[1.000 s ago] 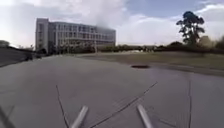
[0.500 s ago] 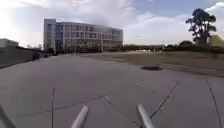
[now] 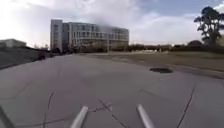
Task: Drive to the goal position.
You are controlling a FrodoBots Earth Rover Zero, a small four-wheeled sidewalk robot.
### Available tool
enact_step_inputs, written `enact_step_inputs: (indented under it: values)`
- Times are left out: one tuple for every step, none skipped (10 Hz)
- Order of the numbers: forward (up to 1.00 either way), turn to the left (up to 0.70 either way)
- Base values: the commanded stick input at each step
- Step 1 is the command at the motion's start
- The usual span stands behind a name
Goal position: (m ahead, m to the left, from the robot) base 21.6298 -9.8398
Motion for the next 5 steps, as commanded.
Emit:
enact_step_inputs:
  values:
    - [0.70,0.00]
    - [0.70,0.00]
    - [0.70,0.00]
    - [0.70,0.00]
    - [0.70,0.00]
